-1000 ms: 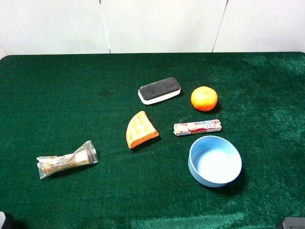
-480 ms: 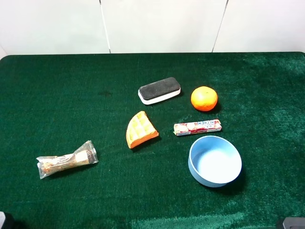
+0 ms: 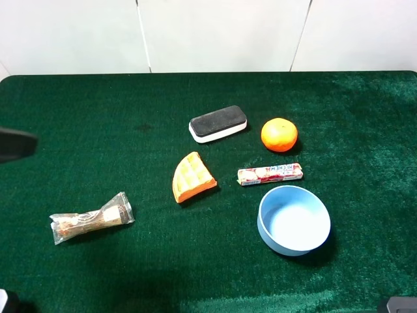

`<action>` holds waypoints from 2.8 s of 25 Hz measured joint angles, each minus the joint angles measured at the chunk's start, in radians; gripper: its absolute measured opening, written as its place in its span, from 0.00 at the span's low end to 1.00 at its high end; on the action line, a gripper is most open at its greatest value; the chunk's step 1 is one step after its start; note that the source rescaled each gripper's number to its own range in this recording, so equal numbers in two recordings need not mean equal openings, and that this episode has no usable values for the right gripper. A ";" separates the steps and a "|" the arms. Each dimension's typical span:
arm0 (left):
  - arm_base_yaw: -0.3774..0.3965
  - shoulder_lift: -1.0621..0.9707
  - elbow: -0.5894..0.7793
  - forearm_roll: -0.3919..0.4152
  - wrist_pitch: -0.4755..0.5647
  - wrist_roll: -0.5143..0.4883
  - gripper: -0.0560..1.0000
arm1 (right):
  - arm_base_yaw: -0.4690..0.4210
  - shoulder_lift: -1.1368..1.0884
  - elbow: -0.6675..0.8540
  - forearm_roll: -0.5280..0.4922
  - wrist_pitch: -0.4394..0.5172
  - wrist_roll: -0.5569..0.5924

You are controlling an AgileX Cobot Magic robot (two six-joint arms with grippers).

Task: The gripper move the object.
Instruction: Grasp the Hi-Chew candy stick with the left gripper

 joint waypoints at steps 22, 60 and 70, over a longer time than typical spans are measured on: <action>-0.383 0.700 -0.379 -0.190 -0.067 0.299 1.00 | 0.000 0.000 0.000 0.000 0.000 0.000; -0.796 1.370 -0.837 0.132 -0.244 0.215 1.00 | 0.000 0.000 0.000 0.000 0.000 0.000; -0.829 1.442 -0.837 0.151 -0.369 0.210 1.00 | 0.000 0.000 0.000 0.000 0.000 0.000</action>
